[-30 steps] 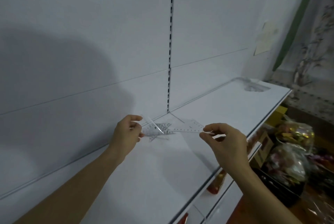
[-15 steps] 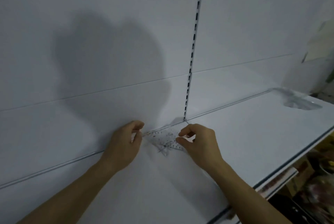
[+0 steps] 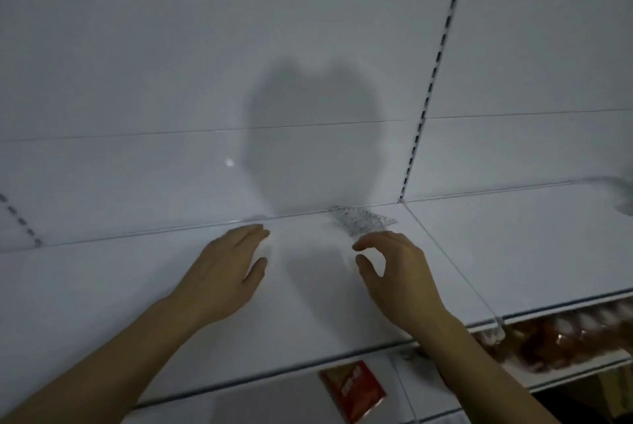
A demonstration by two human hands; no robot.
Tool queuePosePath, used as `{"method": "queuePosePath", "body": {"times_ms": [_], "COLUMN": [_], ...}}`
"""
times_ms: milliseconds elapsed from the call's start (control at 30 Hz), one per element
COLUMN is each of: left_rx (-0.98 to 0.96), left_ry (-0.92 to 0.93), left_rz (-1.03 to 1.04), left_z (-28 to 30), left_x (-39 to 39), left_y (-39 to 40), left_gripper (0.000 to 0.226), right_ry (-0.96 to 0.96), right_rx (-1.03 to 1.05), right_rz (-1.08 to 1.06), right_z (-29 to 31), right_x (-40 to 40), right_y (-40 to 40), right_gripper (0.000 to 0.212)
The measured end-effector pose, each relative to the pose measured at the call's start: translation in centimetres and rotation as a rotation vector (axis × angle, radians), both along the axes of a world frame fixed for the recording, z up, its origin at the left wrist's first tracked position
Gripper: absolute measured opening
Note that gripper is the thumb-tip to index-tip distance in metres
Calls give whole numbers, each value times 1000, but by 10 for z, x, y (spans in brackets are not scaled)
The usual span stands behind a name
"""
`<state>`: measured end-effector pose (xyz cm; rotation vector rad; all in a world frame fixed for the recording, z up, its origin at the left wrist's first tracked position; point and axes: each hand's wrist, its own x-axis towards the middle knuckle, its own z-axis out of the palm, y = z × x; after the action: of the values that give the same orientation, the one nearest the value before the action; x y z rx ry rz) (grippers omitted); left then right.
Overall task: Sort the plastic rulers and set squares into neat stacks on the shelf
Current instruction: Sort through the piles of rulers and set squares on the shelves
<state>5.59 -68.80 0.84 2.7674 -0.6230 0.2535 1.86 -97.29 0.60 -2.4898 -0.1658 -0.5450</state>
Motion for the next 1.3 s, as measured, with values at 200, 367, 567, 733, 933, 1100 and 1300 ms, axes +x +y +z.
{"method": "queuePosePath", "body": {"times_ms": [200,367,567,733,933,1100,1300], "left_rx": [138,140,125,126,90,18,-11], "left_ry": [22,40,87,98,45,39,1], "left_rz": [275,552,791,777,649,536,485], "left_z": [6,14,14,14,9,-6,-12], "left_x": [-77,-149,-204,-194,-154,-125,-97], "left_y": [117,226,335,422,534,588,610], "left_gripper": [82,88,66,63,71,60,41], "right_ry": [80,63,62,35,107,197,205], "right_rx": [-136,-248,-334,-379,-404,-428,-496], "right_rz": [317,610,845,873,832,731,558], "right_z": [15,30,31,30,27,18,6], "right_x": [-1,-4,-13,-5,19,27,39], "right_y": [116,233,366,456,558,628,650], "right_gripper": [30,43,58,60,61,52,34]}}
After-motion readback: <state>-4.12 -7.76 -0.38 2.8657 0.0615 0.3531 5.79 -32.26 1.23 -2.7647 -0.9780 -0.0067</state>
